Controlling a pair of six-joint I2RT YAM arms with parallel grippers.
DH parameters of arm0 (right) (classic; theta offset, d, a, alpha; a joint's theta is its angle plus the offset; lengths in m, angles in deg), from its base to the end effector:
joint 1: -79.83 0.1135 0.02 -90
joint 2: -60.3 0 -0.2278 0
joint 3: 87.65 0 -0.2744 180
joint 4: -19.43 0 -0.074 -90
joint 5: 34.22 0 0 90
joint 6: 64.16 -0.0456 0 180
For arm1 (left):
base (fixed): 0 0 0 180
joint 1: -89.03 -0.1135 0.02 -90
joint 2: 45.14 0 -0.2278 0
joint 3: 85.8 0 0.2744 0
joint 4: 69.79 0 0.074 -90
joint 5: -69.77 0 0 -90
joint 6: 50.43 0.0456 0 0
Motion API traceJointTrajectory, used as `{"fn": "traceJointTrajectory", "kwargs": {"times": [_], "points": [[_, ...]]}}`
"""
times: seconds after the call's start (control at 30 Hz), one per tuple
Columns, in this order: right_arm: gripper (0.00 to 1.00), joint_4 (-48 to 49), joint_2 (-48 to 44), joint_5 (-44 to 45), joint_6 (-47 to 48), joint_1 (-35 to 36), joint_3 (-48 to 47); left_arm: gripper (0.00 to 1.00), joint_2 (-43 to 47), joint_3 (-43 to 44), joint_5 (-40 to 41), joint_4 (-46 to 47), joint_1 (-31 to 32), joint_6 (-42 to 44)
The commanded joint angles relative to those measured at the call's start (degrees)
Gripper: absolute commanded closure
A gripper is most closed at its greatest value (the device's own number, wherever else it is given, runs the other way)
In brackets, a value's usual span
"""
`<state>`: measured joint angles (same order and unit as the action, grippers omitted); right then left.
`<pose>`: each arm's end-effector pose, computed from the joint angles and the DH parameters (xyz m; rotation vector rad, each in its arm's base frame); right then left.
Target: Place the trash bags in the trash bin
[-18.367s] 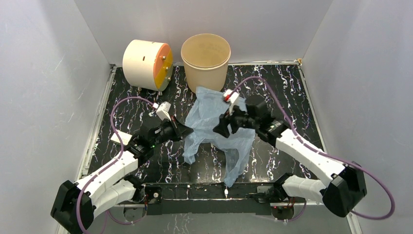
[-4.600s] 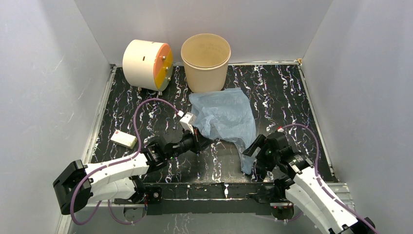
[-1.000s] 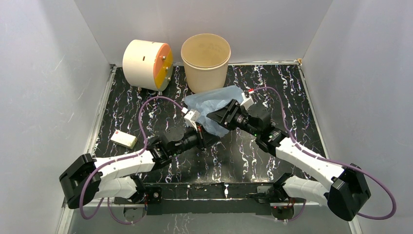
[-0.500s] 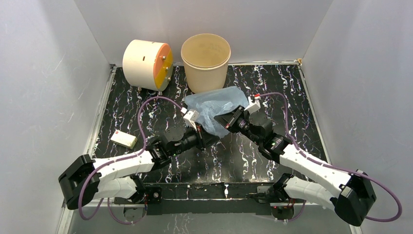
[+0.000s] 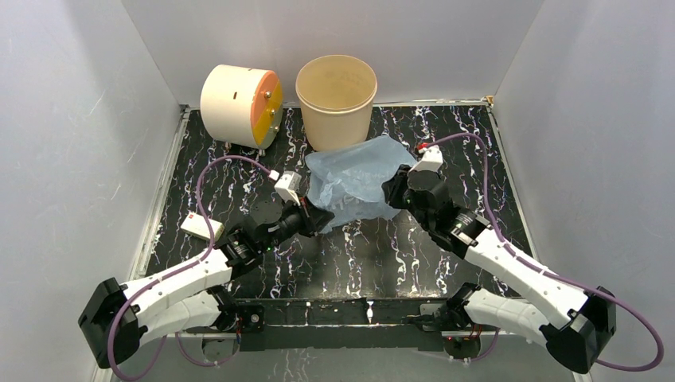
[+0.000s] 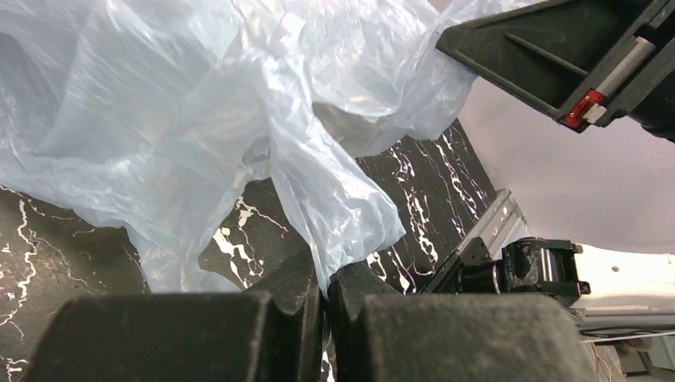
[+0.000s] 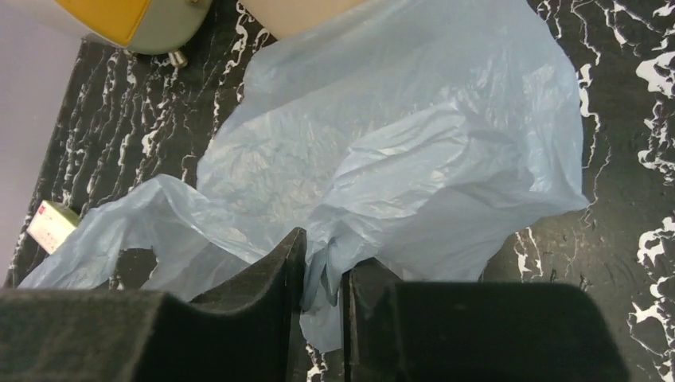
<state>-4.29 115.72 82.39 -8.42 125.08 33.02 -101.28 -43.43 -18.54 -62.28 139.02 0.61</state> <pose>0.2063 0.1791 0.2809 0.1312 1.9056 0.5042 0.1801 -0.2124 0.2243 0.1504 1.8074 -1.1197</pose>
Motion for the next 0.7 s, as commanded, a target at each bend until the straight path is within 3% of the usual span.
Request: {"fn": "traceJointTrajectory", "kwargs": {"times": [0.0, 0.13, 0.37, 0.47, 0.53, 0.67], "points": [[0.60, 3.58, -4.15, -6.24, -5.33, -1.38, 0.17, 1.00, 1.01, -0.19, -3.44, 0.34, -1.13, 1.16], [0.44, 16.88, -5.37, -10.22, -15.81, -1.48, 6.90, 1.00, -1.34, -1.02, -9.35, 6.80, -1.09, -1.26], [0.40, 23.49, -3.26, -6.70, -25.68, -1.57, 10.04, 1.00, -3.37, -1.70, -13.95, 13.55, -1.13, -4.18], [0.40, 31.82, -2.68, -12.37, -29.30, -1.57, 12.85, 1.00, -3.41, -1.87, -14.06, 13.81, -1.13, -4.41], [0.41, 31.87, -1.37, -14.86, -30.99, -1.60, 12.59, 1.00, -3.53, -1.72, -14.11, 13.46, -1.12, -4.21], [0.58, 25.63, -0.60, -13.21, -31.21, -1.65, 10.23, 1.00, -2.89, -2.23, -13.58, 13.47, -1.13, -4.50]]}}
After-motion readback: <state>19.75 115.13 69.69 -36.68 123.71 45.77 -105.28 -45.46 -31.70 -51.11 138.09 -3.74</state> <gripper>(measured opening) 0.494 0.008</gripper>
